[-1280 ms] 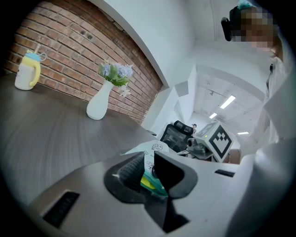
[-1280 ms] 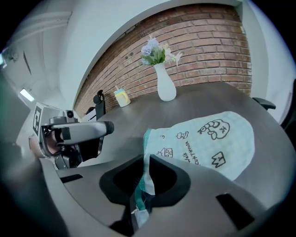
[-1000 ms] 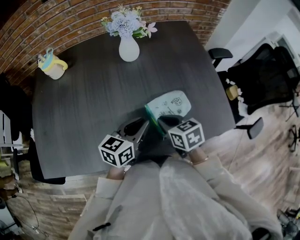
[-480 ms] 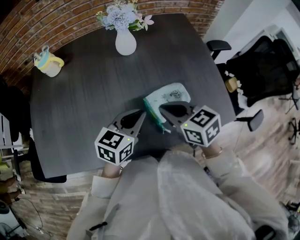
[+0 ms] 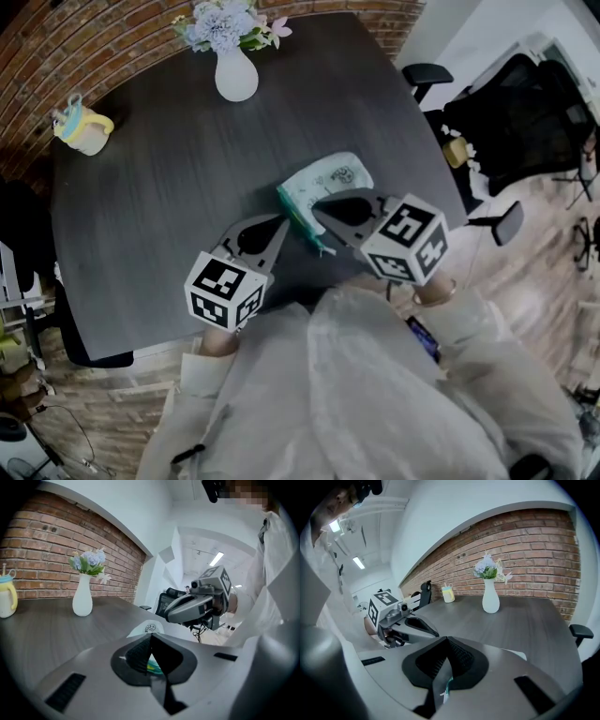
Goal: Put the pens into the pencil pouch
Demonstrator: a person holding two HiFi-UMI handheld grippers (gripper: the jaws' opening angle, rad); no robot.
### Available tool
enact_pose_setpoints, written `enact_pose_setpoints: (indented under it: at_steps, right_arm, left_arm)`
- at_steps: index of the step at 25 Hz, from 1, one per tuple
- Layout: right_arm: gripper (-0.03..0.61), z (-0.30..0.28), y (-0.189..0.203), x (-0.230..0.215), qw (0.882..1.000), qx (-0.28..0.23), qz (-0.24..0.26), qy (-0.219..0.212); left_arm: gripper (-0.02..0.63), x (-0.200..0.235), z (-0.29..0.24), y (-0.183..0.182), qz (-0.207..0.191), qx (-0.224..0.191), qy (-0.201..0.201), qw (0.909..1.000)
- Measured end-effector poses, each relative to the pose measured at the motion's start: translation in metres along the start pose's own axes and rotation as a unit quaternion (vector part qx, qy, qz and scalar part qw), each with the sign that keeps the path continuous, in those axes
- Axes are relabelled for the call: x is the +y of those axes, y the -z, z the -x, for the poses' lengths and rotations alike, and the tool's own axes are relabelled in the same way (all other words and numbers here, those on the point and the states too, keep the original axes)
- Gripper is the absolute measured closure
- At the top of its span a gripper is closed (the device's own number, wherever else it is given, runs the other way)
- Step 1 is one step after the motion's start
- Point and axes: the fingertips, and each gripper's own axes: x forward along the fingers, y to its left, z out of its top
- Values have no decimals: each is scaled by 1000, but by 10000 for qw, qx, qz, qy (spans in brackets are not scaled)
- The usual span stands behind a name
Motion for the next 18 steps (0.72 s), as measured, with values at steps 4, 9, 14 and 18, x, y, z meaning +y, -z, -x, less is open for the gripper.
enact_pose_setpoints:
  at_steps: [4,9,14,18]
  right_arm:
    - [572,0,-4,7,9998,42,143,-115]
    - [572,-3,-8,11,9996,35,227,-152]
    - [572,-5,-11,12,9994,18,286,-194]
    - [573,-5,-11,9,9994,37,308,-165]
  left_arm:
    - [607,0,-2,3,-44,118,32,9999]
    - [607,4,-2,3,34,125,-19,9999]
    - [607,6,-4,2,103,121,-9,9999]
    - [607,8,-6,2,133,131,0,9998]
